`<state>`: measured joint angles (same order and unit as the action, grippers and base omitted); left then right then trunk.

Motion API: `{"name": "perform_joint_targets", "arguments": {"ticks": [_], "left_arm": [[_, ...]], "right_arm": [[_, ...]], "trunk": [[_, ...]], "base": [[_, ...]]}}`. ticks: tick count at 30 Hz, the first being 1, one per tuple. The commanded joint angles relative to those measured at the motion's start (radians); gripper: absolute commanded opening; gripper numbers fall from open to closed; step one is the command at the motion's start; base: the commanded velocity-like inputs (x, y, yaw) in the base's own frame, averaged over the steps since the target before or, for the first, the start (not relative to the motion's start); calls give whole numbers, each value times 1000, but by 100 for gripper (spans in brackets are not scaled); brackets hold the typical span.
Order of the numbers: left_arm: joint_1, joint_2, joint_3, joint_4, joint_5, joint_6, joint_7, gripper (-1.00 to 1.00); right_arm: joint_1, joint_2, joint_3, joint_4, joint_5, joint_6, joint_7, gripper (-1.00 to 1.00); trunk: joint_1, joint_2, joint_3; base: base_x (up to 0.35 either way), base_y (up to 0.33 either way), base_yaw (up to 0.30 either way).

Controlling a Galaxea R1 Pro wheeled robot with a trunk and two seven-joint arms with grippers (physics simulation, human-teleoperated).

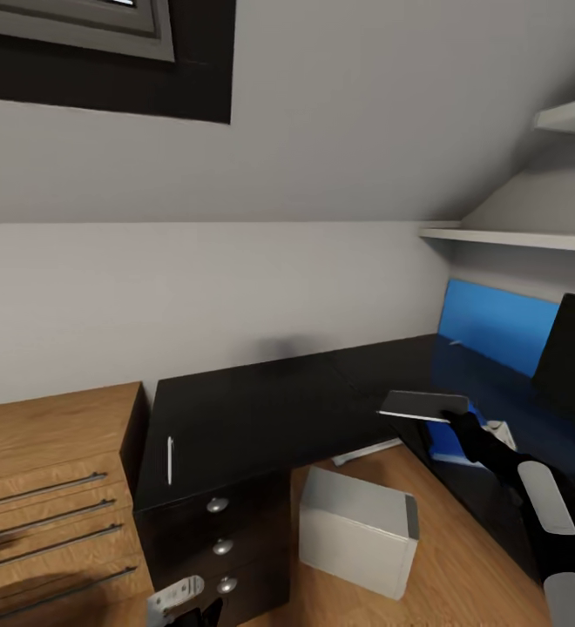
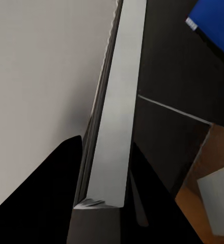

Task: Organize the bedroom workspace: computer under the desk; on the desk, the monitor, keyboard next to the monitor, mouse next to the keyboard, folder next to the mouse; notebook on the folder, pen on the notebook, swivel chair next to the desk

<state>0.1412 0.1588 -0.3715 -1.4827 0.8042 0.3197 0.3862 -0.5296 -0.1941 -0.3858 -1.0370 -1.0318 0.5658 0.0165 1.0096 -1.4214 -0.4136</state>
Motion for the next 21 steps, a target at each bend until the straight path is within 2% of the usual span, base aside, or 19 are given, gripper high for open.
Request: {"name": "perform_joint_targets", "arguments": {"ticks": [1, 9, 12, 21], "left_arm": [[0, 1, -1, -2, 9, 1, 8, 100], [0, 1, -3, -2, 8, 1, 8, 100], [0, 1, -3, -1, 10, 1, 8, 100], [0, 0, -8, 12, 10, 1, 7, 100]], "right_arm": [[-1, 0, -2, 1, -3, 0, 2, -100], [-1, 1, -2, 4, -2, -29, 3, -100], [-1, 1, -1, 4, 0, -31, 4, -100], [-1, 8, 1, 29, 1, -33, 5, -100]], "trunk": [[0, -1, -1], [0, -1, -1], [0, -1, -1], [0, -1, -1]], "base": [[0, 0, -297], [0, -2, -297], [0, -131, -270], [0, -231, -66]]}}
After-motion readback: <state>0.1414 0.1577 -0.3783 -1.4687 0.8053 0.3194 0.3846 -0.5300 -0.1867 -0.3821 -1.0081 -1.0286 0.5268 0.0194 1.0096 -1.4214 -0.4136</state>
